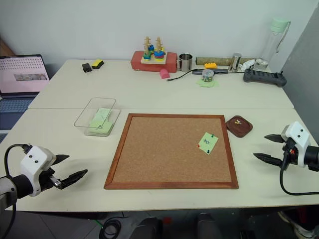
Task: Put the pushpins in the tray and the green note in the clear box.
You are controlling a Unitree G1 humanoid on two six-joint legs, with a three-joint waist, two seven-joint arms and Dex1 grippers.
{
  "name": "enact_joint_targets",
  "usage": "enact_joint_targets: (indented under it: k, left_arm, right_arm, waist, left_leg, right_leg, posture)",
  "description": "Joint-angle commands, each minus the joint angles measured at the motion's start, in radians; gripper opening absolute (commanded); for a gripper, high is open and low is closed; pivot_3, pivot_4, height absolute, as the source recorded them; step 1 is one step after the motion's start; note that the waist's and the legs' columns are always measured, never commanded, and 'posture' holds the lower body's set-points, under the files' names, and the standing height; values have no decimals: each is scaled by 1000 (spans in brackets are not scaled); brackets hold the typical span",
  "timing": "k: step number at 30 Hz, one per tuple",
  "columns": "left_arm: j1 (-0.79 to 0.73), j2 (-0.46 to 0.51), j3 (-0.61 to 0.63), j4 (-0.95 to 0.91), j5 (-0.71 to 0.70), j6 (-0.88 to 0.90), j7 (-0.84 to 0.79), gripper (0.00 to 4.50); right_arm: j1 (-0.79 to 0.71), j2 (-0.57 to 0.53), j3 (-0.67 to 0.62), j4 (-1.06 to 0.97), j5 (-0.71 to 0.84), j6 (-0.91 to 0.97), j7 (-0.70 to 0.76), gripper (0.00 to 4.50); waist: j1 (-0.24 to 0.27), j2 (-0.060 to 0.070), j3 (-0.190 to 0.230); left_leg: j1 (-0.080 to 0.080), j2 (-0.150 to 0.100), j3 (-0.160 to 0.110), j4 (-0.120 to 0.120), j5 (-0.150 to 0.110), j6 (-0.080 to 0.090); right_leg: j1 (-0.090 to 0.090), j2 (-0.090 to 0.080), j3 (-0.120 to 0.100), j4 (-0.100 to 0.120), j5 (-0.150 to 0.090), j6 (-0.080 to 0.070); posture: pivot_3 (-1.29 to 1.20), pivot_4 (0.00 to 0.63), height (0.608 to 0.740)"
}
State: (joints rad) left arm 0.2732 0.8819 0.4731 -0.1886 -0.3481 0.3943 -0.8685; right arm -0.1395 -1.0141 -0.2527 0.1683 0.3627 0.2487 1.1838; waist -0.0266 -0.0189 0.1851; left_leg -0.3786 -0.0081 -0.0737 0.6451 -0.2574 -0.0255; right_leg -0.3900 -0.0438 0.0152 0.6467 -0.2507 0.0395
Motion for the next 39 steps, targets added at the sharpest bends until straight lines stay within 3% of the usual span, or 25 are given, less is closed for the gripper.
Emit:
enact_joint_targets:
  k: [1,39]
  left_arm:
    - [4,7,23,-21,-5,-12,-17,4500]
    - [-10,11,35,-43,-30,50,-46,4500]
  right_arm:
    - [-23,-18,-15,-2,-4,-13,8,4464]
    - [-48,2,-10,5,-17,-16,21,4464]
  waist:
    - [0,0,0]
    - [0,0,0]
  left_leg:
    - [0,0,0,0,0,0]
    - [0,0,0,0,0,0]
  right_leg:
    - [0,0,0,0,0,0]
    - [0,0,0,0,0,0]
  posture:
    - [0,150,740]
    - [0,150,740]
